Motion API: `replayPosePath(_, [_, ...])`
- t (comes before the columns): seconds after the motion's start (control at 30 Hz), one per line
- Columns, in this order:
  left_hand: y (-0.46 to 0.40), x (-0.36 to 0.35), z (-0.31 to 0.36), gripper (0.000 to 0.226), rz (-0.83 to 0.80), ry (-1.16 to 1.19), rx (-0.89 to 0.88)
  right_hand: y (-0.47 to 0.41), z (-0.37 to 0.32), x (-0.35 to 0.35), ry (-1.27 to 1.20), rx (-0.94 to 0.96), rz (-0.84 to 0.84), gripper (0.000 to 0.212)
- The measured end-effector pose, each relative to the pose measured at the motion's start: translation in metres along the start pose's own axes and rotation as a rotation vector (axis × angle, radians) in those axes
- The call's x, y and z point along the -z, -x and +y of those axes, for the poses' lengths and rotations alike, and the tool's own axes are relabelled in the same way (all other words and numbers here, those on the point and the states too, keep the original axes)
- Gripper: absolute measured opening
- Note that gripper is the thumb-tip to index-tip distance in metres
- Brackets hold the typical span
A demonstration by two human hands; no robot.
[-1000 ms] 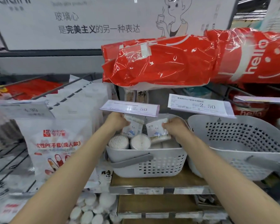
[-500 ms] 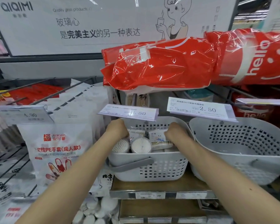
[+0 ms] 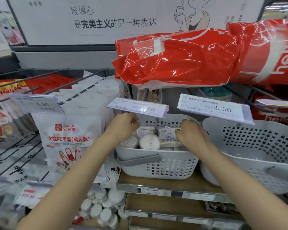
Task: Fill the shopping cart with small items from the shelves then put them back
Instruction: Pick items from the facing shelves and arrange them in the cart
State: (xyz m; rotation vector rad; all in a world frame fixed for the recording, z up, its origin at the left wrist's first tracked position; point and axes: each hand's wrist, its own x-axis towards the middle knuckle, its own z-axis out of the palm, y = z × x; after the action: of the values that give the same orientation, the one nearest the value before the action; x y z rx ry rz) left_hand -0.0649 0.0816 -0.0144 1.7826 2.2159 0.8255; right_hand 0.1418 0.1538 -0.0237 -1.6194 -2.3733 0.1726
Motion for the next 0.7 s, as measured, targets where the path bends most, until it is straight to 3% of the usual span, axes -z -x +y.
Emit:
replayPosePath(0.23, [0.064,0.004,0.013,0.039,0.131,-0.106,-0.234,0.022,0.008,-0.003,-0.332,0.221,0.096,0.029])
replayPosePath(0.37, [0.117,0.004,0.005,0.043,0.189,-0.216,-0.207,0.058,-0.002,-0.004,-0.522,0.463,0.112,0.03])
replayPosePath(0.53, [0.211,-0.011,-0.027,0.044,0.181,-0.324,0.063,0.086,-0.036,-0.021,-0.484,0.816,0.112,0.03])
replayPosePath(0.7, [0.316,-0.027,-0.056,0.042,0.234,-0.259,0.614,0.124,-0.089,-0.053,-0.526,1.048,-0.09,0.033])
